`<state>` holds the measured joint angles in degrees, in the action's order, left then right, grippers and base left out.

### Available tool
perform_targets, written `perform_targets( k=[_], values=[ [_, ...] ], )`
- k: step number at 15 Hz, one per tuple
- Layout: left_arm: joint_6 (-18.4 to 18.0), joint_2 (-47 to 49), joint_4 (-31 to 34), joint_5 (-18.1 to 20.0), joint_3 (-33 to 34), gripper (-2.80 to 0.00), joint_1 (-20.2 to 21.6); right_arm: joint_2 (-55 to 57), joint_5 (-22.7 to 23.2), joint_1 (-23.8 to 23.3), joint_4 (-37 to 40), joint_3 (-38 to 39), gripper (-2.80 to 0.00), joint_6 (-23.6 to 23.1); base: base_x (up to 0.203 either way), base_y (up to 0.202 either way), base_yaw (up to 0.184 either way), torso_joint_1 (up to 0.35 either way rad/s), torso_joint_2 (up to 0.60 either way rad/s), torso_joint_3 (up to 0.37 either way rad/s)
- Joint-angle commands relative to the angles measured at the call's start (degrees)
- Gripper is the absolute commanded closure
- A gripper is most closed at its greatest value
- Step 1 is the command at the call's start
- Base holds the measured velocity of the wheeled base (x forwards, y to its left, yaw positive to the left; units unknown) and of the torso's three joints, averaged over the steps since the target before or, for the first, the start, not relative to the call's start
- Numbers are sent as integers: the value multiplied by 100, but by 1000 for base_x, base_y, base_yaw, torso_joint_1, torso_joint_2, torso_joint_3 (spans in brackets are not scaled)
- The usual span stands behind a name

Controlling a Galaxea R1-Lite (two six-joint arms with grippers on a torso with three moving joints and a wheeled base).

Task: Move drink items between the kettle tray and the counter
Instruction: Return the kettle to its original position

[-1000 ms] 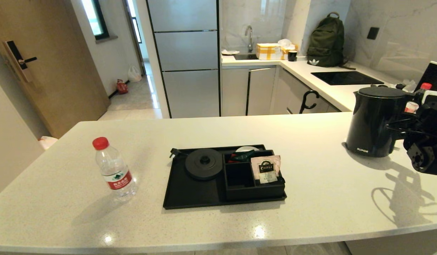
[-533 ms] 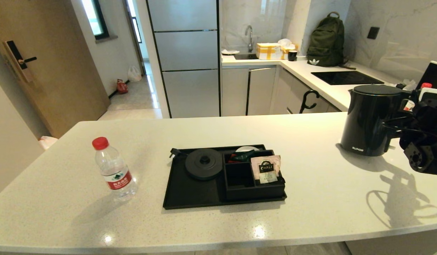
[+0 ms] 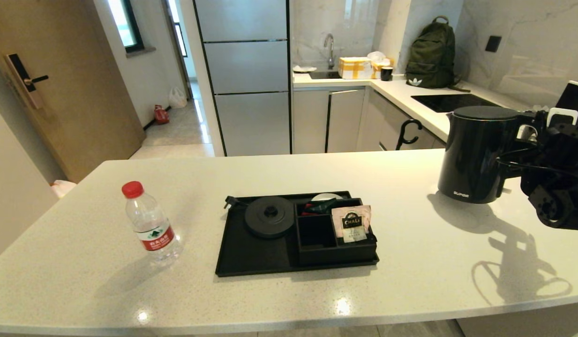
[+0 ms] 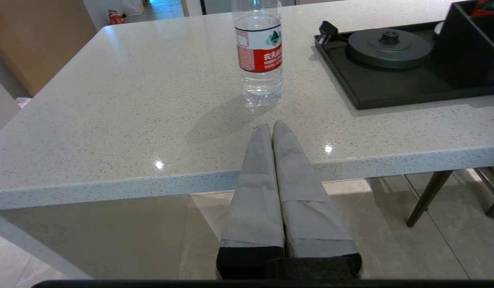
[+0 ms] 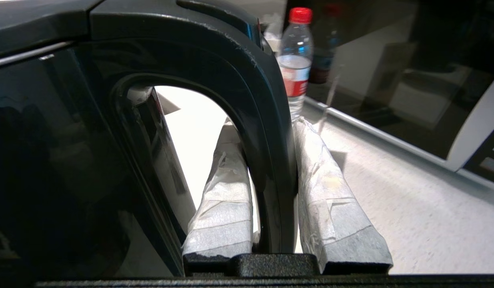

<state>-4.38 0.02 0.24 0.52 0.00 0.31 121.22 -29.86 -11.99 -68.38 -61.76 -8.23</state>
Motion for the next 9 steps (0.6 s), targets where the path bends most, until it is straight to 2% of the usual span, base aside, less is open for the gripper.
perform_targets(
  k=[1,6,9],
  values=[
    [-1,5,2,0,0,0,-2,-299,-149,384,-23,241,0,10,0,0,0,0,0,0],
    [-1,-2,2,0,0,0,-5,-659,-610,1235,-27,673,0,132,0,0,0,0,0,0],
    [-1,4,2,0,0,0,-5,-778,-777,1477,-34,689,0,137,0,0,0,0,0,0]
  ],
)
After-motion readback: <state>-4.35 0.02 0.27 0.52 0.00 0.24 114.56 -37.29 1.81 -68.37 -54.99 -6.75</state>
